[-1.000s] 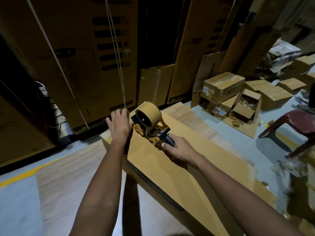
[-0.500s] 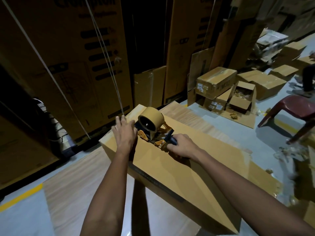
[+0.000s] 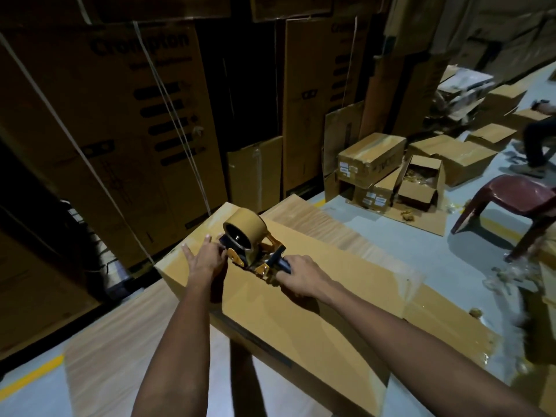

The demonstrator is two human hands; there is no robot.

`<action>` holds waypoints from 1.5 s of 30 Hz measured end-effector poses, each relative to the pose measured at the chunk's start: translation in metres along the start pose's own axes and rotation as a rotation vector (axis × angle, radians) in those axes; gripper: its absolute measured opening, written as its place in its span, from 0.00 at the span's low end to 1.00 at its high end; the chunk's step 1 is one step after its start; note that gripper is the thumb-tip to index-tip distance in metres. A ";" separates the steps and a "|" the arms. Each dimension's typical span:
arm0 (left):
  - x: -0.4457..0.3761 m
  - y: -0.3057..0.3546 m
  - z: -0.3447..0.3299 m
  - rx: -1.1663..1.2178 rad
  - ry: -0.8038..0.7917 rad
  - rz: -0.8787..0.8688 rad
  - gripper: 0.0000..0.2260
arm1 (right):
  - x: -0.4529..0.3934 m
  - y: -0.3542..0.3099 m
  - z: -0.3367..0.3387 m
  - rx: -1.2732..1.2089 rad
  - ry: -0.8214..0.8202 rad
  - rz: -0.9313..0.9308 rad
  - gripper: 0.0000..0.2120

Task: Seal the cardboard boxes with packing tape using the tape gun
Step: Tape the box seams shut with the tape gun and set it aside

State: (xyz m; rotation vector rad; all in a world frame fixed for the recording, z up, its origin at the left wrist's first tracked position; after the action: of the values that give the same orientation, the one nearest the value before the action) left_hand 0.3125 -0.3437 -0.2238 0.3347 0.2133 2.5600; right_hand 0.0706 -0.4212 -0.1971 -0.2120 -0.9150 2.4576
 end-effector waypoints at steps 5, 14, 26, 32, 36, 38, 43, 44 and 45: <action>0.006 0.004 -0.009 -0.145 -0.113 0.022 0.31 | 0.021 0.014 0.000 0.052 -0.009 0.015 0.07; 0.019 0.008 -0.015 -0.303 -0.117 0.042 0.32 | 0.025 0.010 0.003 -0.009 -0.032 0.015 0.08; 0.047 0.031 -0.030 -0.224 -0.020 -0.014 0.24 | 0.050 0.030 0.016 -0.011 -0.054 0.015 0.06; 0.047 0.030 -0.033 -0.174 -0.024 -0.019 0.26 | 0.054 0.032 0.014 -0.011 -0.028 -0.004 0.10; 0.048 0.030 -0.033 -0.156 -0.010 -0.008 0.28 | 0.054 0.029 0.016 -0.016 -0.053 -0.006 0.12; 0.047 0.030 -0.033 -0.166 -0.019 -0.001 0.24 | 0.059 0.031 0.018 -0.025 -0.064 -0.010 0.11; 0.051 0.034 -0.033 -0.190 -0.033 0.024 0.24 | 0.082 0.044 0.018 -0.001 -0.060 0.006 0.10; 0.054 0.037 -0.032 -0.187 -0.040 0.034 0.24 | 0.084 0.044 0.018 -0.004 -0.058 0.009 0.11; 0.057 0.040 -0.032 -0.180 -0.049 0.040 0.24 | 0.084 0.043 0.019 -0.009 -0.057 0.006 0.10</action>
State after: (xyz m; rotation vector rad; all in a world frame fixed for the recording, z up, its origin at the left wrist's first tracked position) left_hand 0.2365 -0.3495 -0.2345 0.3359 -0.0429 2.5834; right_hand -0.0249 -0.4177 -0.2081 -0.1489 -0.9508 2.4771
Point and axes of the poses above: each hand's wrist, its own x-axis away from the middle knuckle, its own z-axis out of the back of the hand, y = z × x, the point moved 3 cm from there along -x, towards the middle knuckle, and after that the axes turned 15 degrees about z, right-handed, at the moved point
